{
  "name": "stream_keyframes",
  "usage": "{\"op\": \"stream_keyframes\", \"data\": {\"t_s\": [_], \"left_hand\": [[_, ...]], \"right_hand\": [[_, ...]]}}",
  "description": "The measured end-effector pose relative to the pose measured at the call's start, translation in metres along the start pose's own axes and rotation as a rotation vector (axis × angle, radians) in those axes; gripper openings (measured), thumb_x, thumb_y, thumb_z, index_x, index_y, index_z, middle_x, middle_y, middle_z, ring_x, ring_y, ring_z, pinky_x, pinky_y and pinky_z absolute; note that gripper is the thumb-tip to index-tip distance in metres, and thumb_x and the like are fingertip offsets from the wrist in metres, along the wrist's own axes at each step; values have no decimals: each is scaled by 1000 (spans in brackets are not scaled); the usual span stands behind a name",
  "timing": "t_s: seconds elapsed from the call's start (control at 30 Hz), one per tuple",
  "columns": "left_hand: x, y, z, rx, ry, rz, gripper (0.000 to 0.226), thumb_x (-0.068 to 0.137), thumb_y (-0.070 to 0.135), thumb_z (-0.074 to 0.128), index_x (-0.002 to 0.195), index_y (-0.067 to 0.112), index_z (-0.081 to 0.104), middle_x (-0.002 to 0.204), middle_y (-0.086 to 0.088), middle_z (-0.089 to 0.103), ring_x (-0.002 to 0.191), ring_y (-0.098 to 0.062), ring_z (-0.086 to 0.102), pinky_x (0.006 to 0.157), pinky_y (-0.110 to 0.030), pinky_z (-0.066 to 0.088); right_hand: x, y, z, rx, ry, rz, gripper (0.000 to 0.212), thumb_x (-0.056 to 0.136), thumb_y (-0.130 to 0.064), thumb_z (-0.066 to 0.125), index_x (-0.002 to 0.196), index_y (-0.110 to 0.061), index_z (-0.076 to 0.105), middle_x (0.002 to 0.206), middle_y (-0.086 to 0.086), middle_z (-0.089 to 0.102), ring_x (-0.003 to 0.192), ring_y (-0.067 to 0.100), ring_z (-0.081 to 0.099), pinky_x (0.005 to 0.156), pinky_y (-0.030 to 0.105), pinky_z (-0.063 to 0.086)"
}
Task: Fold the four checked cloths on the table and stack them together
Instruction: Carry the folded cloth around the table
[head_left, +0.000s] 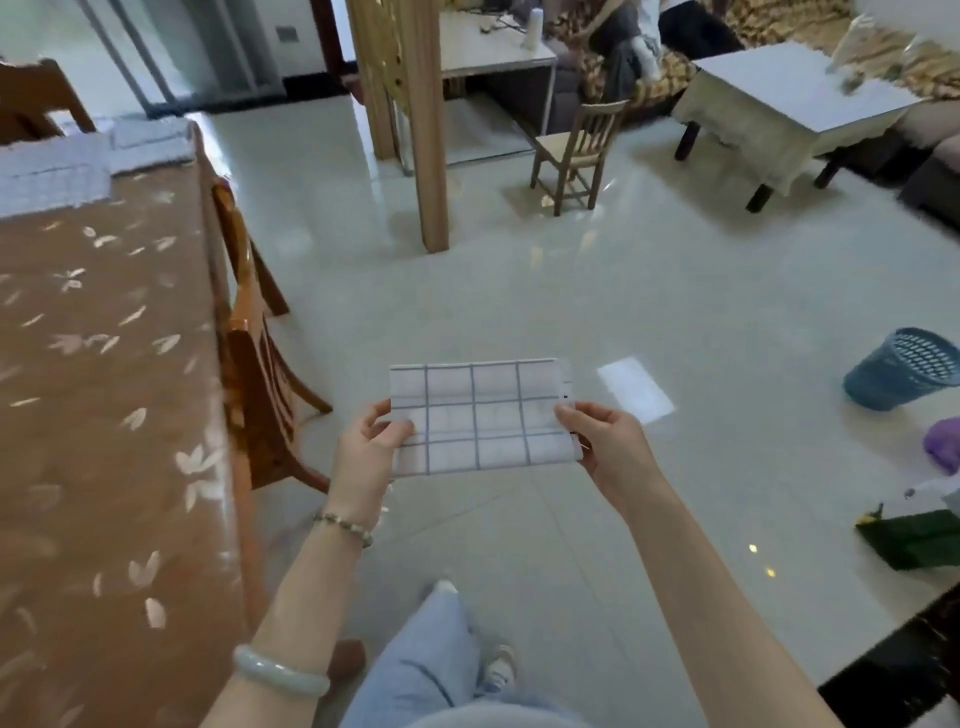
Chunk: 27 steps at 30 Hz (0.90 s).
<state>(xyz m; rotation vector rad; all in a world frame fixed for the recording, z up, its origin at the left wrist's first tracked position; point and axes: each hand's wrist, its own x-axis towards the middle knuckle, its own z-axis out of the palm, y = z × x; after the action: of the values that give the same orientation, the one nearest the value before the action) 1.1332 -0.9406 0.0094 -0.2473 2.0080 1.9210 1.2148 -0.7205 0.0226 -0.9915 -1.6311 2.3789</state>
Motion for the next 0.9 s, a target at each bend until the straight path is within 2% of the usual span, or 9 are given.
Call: {"op": "stream_keyframes", "data": {"t_s": [0.07,0.13,0.27,0.4,0.5,0.6,0.77,0.9], "left_hand": [[21,4,-4,-33,54,1,30,90,10,58,120,16,56,98,1,66,83,-20,60,76,-37,46],[41,12,-7,-30,87,7,32,90,8,59,122,11,56,100,-3,67,93,-21,63,84,-33,49],[95,32,-12,-55,145,1,33,89,14,62,122,15,57,104,-7,68,102,-26,64,97,-46,48],[167,63,-25,-51,180,10,48,76,33,67,122,22,59,107,-3,70,102,-23,66,96,-51,49],[216,89,-32,-74,192,17,41,87,25,63,127,20,55,111,-4,67,105,-23,63,98,-49,48],[265,114,-42,-95,227,36,41,89,19,62,129,18,53,111,-4,66,104,-23,63,96,-48,49],[329,140,-57,-92,278,46,36,90,17,59,127,16,54,109,-2,67,99,-19,64,82,-34,53],[379,156,-65,-95,333,26,38,91,18,59,128,17,53,107,0,67,97,-18,65,83,-38,55]], "right_hand": [[28,-9,15,-31,-50,12,6,87,-3,64,88,-1,69,74,6,71,66,14,68,64,23,57],[56,-18,29,-66,-97,16,8,87,-4,64,91,0,70,77,7,71,68,14,67,66,23,55],[116,-42,64,-96,-164,23,9,88,-3,62,92,1,69,76,6,71,65,12,68,63,20,56],[181,-70,109,-115,-229,20,11,89,-3,61,95,2,69,79,7,71,68,12,68,66,22,57],[230,-92,144,-135,-267,30,11,90,-5,61,94,0,69,81,6,72,70,12,69,65,21,56],[278,-110,181,-139,-310,38,10,90,-5,61,93,-1,69,82,7,72,73,14,69,67,22,56],[343,-125,230,-154,-330,74,7,88,-4,63,90,-2,69,84,10,69,73,16,67,75,28,56],[396,-136,265,-213,-377,95,9,89,-5,62,91,-1,70,91,16,66,81,23,64,85,37,51]]}}
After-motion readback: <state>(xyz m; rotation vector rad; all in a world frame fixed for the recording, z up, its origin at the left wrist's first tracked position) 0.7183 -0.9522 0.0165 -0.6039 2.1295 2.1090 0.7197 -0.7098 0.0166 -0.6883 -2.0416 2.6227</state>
